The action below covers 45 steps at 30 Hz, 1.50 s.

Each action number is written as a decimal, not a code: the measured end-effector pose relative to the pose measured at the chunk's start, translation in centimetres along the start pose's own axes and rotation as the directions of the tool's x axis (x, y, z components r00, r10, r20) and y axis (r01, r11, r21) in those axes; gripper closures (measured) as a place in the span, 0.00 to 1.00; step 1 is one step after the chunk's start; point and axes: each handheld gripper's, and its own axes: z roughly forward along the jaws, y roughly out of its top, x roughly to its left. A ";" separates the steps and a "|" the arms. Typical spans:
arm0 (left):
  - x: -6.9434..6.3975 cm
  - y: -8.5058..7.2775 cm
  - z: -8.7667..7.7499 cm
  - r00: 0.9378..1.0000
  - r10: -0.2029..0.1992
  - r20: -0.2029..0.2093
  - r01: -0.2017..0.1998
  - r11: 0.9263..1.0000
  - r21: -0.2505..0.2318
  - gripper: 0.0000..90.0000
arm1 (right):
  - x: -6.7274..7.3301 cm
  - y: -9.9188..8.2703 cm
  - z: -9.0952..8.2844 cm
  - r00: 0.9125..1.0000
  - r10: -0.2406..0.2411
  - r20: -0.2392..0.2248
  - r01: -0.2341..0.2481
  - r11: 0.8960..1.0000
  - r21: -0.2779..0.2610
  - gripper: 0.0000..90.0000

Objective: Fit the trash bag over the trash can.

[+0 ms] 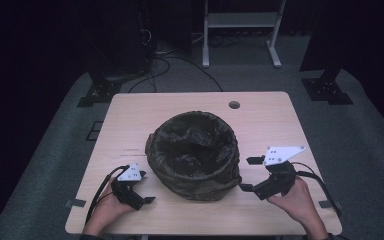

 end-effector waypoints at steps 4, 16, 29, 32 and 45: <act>0.0 0.0 0.0 1.000 0.001 0.000 -0.001 1.000 0.000 0.00 | -0.1 -1.3 0.5 1.000 0.013 0.000 -0.013 1.000 -0.025 0.12; 0.0 0.0 0.0 1.000 0.002 0.002 -0.002 1.000 0.000 0.00 | -0.3 -3.5 2.3 1.000 0.004 0.015 -0.003 1.000 -0.002 0.12; 0.0 0.0 0.0 1.000 0.007 0.007 -0.007 1.000 -0.001 0.00 | 0.1 -5.6 5.2 1.000 -0.010 0.009 0.010 0.999 0.034 0.12; 0.0 0.0 0.0 1.000 0.007 0.008 -0.007 1.000 -0.001 0.00 | 0.2 -5.9 5.7 1.000 -0.018 0.019 0.016 0.998 0.058 0.12; 0.0 0.0 0.0 1.000 0.008 0.009 -0.008 1.000 -0.002 0.00 | 0.1 -7.7 6.6 0.999 -0.004 0.039 0.000 0.995 0.102 0.11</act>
